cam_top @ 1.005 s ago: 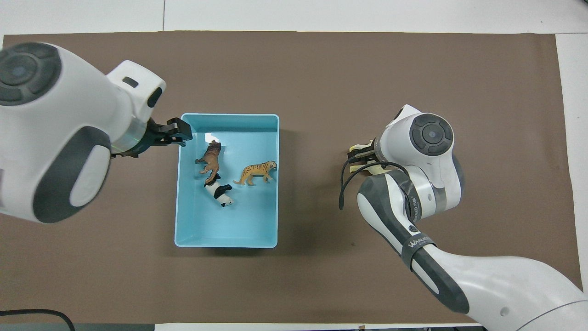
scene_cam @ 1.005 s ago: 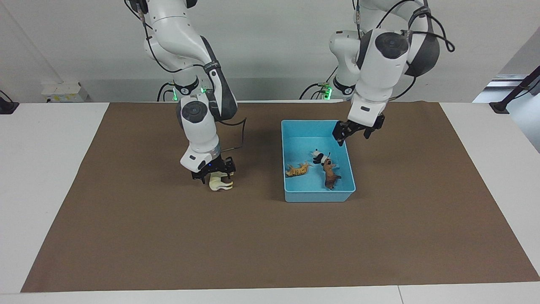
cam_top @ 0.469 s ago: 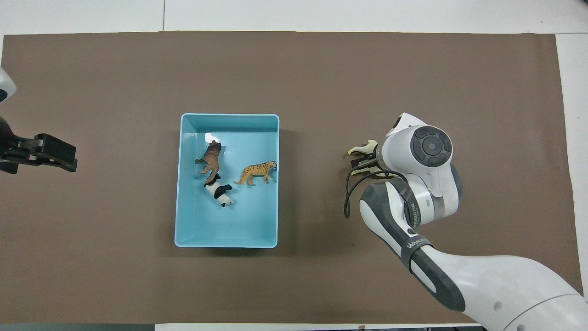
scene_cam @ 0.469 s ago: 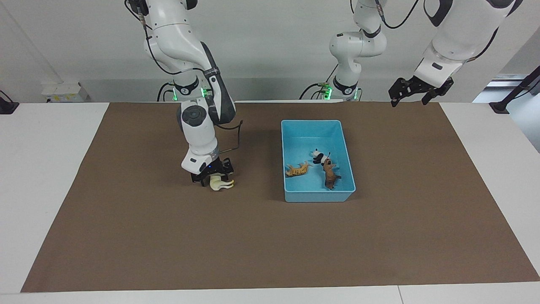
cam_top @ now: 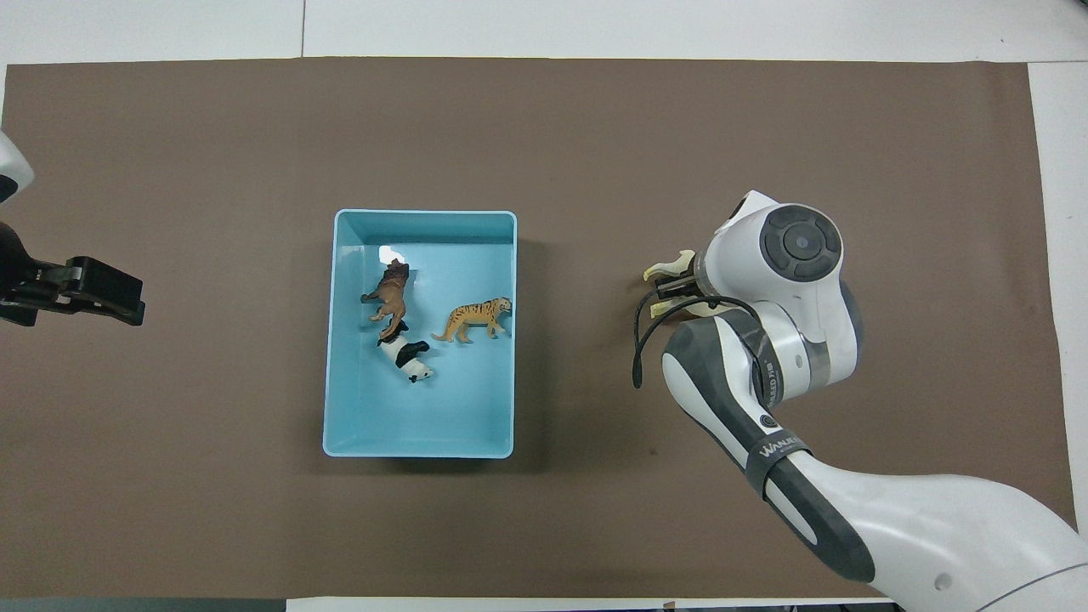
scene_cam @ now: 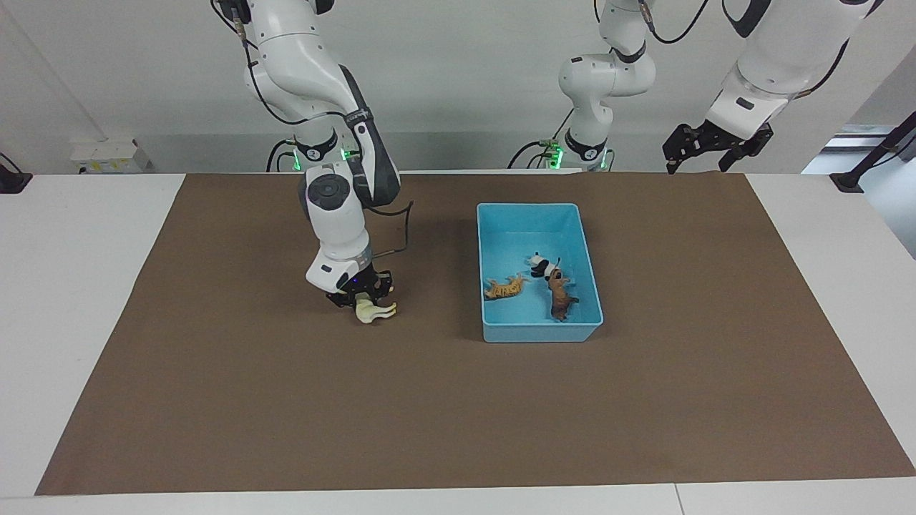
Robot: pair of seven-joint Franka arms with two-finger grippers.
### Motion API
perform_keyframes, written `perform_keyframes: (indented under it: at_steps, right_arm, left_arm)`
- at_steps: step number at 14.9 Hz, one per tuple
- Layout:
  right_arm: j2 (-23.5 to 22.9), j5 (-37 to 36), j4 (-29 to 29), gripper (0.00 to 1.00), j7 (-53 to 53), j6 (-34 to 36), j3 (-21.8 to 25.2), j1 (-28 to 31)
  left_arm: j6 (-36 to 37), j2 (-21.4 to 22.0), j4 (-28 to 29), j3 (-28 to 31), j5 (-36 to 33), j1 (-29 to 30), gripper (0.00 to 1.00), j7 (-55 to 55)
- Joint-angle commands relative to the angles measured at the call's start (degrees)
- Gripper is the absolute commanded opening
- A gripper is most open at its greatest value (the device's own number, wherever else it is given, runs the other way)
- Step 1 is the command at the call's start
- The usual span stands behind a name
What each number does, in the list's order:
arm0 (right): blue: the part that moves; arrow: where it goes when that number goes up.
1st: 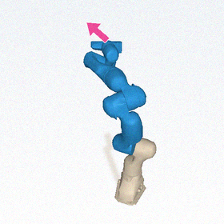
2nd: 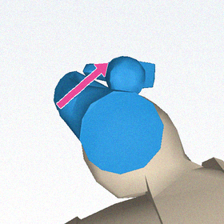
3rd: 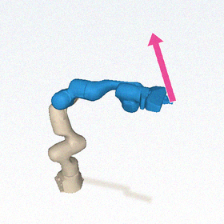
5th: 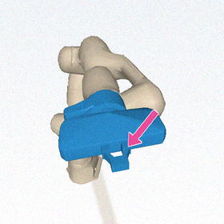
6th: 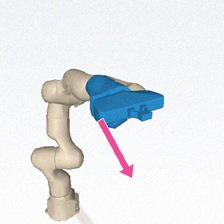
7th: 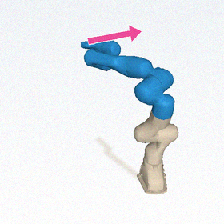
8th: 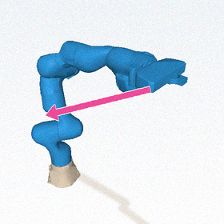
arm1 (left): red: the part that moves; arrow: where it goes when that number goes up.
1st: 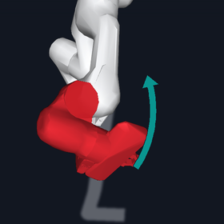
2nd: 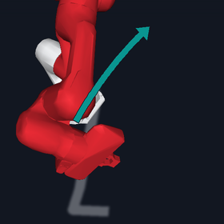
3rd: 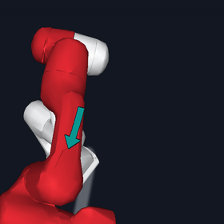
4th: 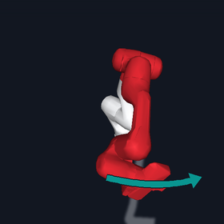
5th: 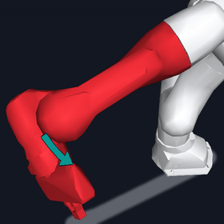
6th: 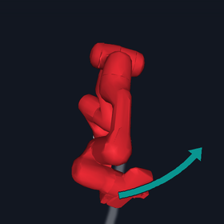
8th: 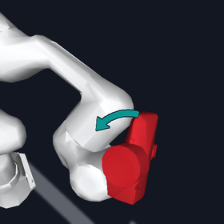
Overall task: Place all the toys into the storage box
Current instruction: 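Grasp the cream horse with the right gripper and lift it, then lower the cream horse into the box and open the right gripper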
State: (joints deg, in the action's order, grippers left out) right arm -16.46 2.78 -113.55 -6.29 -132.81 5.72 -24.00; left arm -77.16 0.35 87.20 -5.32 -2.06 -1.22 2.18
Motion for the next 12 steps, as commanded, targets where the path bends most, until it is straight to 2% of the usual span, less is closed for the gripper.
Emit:
perform_keyframes:
  at_steps: [1,3,4,5,7,8,10,11,12]
  right_arm:
    - [-0.67,-0.76,16.9,0.0,-8.01,16.82,-0.62,-1.91]
    - [-5.13,0.81,32.17,0.0,-18.18,26.77,-1.14,-5.25]
    - [-7.59,3.78,38.08,0.0,-22.84,27.68,-1.41,-8.05]
    - [-8.66,6.51,39.62,0.0,-25.93,25.17,-1.41,-10.43]
    - [-10.07,10.04,38.85,0.0,-28.94,13.25,-1.5,-13.77]
    - [-12.26,11.27,38.59,0.0,-29.13,9.27,-1.5,-15.36]
    - [-15.52,13.03,38.5,0.0,-31.48,2.67,-1.5,-17.65]
    - [-15.53,13.13,38.23,0.0,-33.5,2.38,-1.5,-17.75]
    - [-15.44,13.13,38.41,0.99,-36.66,2.9,-1.5,-18.01]
  left_arm:
    - [0.87,0.09,-0.72,-0.04,0.75,-0.89,1.0,-0.6]
    - [1.05,0.53,0.07,-0.04,0.75,-0.89,1.0,-0.43]
    - [0.96,0.7,0.42,-0.13,0.75,-0.98,1.0,-0.51]
    - [0.87,1.05,0.95,-0.22,0.75,-0.98,1.0,-0.43]
    - [0.61,1.06,1.04,-0.22,0.75,-0.89,1.0,-0.34]
    - [0.61,1.06,1.13,-0.22,0.75,-0.89,1.0,-0.34]
    - [0.61,1.06,1.04,-0.22,0.75,-0.89,1.0,-0.34]
    - [0.61,1.14,1.13,-0.22,0.75,-0.8,1.0,-0.25]
    - [0.61,1.23,1.21,-0.22,0.75,-0.63,1.0,-0.25]
